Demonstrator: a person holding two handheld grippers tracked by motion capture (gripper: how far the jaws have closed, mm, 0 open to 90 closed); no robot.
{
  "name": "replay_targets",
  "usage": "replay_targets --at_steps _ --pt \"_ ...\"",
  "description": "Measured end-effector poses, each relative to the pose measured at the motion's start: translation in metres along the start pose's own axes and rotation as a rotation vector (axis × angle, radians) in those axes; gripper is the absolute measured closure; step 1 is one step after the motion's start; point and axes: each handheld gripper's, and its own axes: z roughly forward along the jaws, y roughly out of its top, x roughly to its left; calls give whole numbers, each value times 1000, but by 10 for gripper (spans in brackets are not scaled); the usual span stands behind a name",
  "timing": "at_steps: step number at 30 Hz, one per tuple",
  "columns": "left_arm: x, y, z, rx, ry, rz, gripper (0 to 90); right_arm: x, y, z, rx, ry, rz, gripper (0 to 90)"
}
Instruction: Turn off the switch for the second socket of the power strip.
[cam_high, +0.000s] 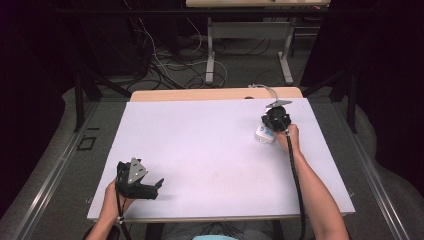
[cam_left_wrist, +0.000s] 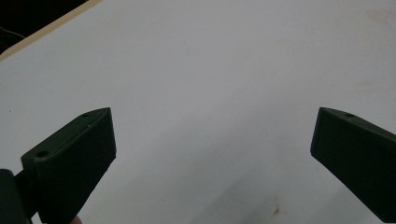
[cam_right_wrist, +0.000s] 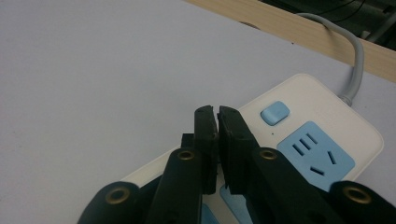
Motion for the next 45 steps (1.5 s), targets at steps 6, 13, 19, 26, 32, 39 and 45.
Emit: replay_targets --at_steps 6,13,19,26,32,39,45 --pt "0 0 0 3 0 1 0 -1 0 0 -1 6 -1 868" --pt "0 0 -1 0 -1 2 0 -4 4 -8 -22 34 14 654" --pt "0 0 -1 -2 1 3 0 -7 10 -17 -25 90 73 343" --pt "1 0 -2 11 -10 8 1 -9 11 -25 -27 144 84 146" --pt "1 0 -2 11 -10 9 0 -8 13 -28 -28 182 80 58" --pt "1 0 -2 9 -10 9 0 -5 13 -34 -22 211 76 0" --pt "0 0 -3 0 -4 1 0 0 12 -43 -22 222 61 0"
